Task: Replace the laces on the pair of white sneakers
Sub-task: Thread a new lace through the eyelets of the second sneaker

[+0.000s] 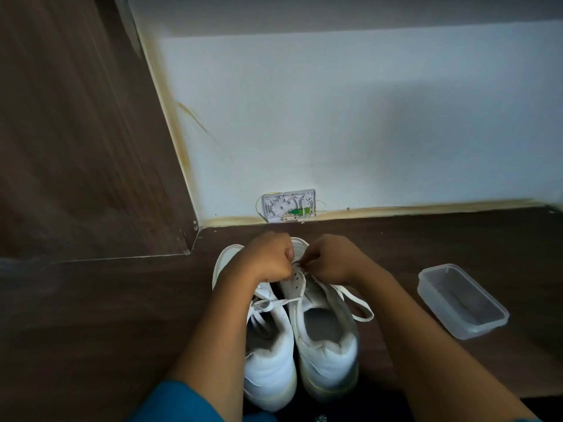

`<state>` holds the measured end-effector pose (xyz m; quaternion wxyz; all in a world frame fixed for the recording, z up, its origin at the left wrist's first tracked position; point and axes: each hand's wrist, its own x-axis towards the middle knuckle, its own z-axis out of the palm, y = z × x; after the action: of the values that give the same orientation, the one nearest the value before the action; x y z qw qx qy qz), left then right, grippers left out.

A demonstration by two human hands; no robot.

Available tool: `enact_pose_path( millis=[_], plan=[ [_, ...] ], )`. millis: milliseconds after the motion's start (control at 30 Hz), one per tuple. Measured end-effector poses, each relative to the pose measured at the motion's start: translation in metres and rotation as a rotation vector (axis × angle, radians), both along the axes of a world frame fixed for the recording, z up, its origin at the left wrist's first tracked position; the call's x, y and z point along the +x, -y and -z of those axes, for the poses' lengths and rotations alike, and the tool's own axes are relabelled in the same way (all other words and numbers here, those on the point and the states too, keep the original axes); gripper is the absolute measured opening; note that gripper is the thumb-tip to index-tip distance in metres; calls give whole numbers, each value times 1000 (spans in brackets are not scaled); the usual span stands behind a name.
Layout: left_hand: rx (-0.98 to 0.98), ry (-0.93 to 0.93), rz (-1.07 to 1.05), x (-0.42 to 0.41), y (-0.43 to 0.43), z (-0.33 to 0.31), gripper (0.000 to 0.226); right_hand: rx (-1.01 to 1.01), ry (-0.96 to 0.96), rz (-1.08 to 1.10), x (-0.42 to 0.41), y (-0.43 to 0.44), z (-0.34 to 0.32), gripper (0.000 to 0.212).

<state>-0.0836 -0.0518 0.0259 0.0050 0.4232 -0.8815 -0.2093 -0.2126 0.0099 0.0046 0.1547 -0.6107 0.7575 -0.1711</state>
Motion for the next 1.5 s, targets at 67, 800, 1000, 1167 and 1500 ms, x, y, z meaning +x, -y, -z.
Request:
enact_pose_path(
  millis=[67, 800, 1000, 1167, 1500],
  plan=[
    [59, 28, 15, -2, 1, 3, 21, 4, 16, 21, 3, 2, 1, 19],
    [123, -94, -115, -10, 8, 16, 15, 103, -41, -39, -7, -12, -11, 16],
    [74, -114, -114, -9, 7, 16, 15, 12, -109, 11, -10, -9, -14, 26],
    [167, -239, -106, -4, 11, 12, 20, -539, 781, 216, -13, -15, -37, 25],
    [198, -642, -8, 2, 11, 3, 58, -387, 514, 15, -12, -10, -27, 10]
  ],
)
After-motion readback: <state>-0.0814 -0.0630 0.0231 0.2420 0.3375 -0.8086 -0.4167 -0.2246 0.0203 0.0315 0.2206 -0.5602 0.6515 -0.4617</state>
